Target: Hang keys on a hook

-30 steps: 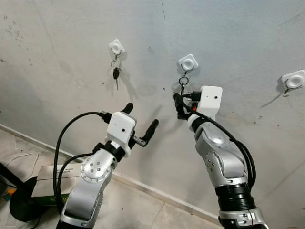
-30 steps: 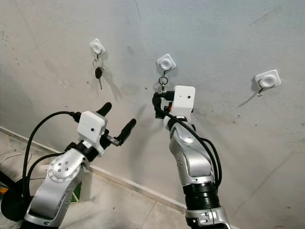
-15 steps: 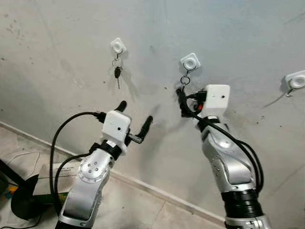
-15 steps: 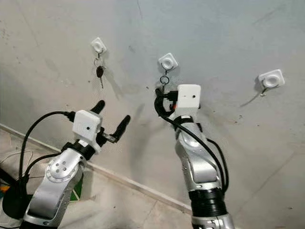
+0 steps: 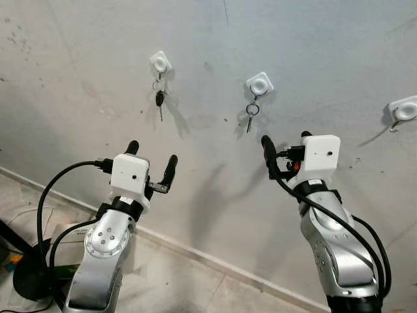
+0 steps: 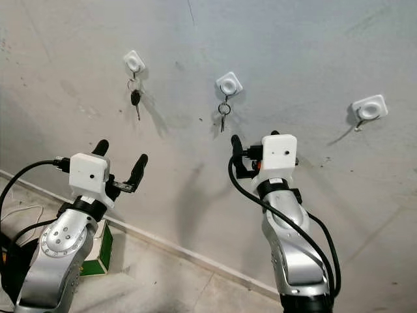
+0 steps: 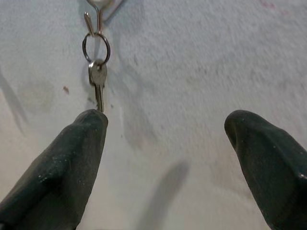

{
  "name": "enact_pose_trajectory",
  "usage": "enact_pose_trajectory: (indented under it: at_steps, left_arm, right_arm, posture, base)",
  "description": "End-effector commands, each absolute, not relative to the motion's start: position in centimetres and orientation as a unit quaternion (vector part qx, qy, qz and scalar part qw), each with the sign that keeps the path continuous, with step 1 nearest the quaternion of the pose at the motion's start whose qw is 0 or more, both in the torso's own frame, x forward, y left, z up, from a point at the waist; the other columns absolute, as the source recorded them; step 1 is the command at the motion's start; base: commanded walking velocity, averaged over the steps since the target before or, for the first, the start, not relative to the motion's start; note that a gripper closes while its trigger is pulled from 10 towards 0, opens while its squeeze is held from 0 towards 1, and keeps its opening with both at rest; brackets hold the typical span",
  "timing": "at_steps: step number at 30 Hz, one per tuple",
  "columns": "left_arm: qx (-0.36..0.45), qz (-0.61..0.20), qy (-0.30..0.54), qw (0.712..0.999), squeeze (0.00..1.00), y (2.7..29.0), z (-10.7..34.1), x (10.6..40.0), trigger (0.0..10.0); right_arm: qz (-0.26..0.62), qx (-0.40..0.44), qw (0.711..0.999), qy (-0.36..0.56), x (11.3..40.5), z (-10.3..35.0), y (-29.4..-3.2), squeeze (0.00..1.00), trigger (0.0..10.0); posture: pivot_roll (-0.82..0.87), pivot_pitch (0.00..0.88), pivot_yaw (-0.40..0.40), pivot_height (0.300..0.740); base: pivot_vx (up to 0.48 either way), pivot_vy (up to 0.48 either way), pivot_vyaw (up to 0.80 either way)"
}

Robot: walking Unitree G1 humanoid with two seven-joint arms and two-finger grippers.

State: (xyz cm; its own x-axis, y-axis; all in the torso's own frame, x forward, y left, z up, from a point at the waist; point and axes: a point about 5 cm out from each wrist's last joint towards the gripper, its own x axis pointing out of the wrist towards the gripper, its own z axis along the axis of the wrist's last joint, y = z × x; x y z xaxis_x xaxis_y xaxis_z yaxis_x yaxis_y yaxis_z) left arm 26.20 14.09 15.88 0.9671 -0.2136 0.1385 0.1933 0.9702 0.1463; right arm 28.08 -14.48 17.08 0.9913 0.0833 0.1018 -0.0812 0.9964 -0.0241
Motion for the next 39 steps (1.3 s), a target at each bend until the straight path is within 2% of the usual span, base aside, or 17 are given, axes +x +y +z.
enact_pose_trajectory:
  at_steps: [1,9,10,11,12,13,14,22,39]
  left_arm:
    - [0.061,-0.099,-0.077,0.990,0.00,14.0,16.1,26.0,10.0]
    - [0.024,-0.090,-0.064,0.994,0.00,13.2,15.7,26.1,10.0]
    - [0.022,-0.086,-0.059,0.994,0.00,13.2,15.7,26.1,10.0]
    - [0.020,-0.084,-0.055,0.995,0.00,13.2,15.7,26.1,10.0]
    - [0.016,-0.083,-0.050,0.995,0.00,13.1,15.7,25.9,10.0]
    - [0.016,-0.083,-0.050,0.995,0.00,13.1,15.7,25.9,10.0]
    - [0.021,-0.077,-0.044,0.996,0.00,13.2,15.7,25.9,10.0]
    - [-0.005,-0.085,-0.033,0.996,0.00,13.8,15.7,25.9,10.0]
    - [-0.005,-0.144,-0.018,0.989,0.00,11.8,15.7,25.9,10.0]
  right_arm:
    - [0.038,-0.007,0.998,-0.058,27.7,17.7,-14.6,1.00,10.0]
    - [0.042,-0.005,0.999,-0.021,26.7,17.1,-14.8,1.00,10.0]
    - [0.043,-0.006,0.999,-0.020,26.8,17.1,-14.9,0.70,10.0]
    - [0.044,-0.007,0.999,-0.020,26.8,17.2,-15.0,0.56,10.0]
    - [0.047,-0.009,0.999,-0.018,26.7,17.3,-15.0,0.25,10.0]
    - [0.047,-0.009,0.999,-0.018,26.7,17.3,-15.0,0.25,10.0]
    - [0.047,-0.008,0.999,-0.016,26.8,17.4,-15.1,0.00,10.0]
    - [0.053,0.005,0.999,0.002,27.3,17.1,-14.3,0.00,10.0]
    - [0.036,0.031,0.999,0.012,28.2,16.9,-13.7,0.00,10.0]
  posture:
    - [0.01,0.000,0.002,0.740]
    - [-0.01,0.000,-0.024,0.740]
    - [-0.01,0.000,-0.026,0.740]
    - [-0.01,0.000,-0.028,0.740]
    - [0.00,0.000,-0.032,0.740]
    - [0.00,0.000,-0.032,0.740]
    - [0.00,0.000,-0.033,0.740]
    - [0.01,0.000,-0.038,0.740]
    - [0.03,0.000,-0.014,0.740]
  base:
    - [0.000,0.000,0.00]
    - [0.000,0.000,-0.19]
    - [0.000,0.000,-0.74]
    - [0.000,0.000,-0.74]
    - [0.000,0.000,-0.74]
    - [0.000,0.000,-0.74]
    - [0.000,0.000,-0.74]
    - [0.000,0.000,-0.74]
    - [0.000,0.000,-0.74]
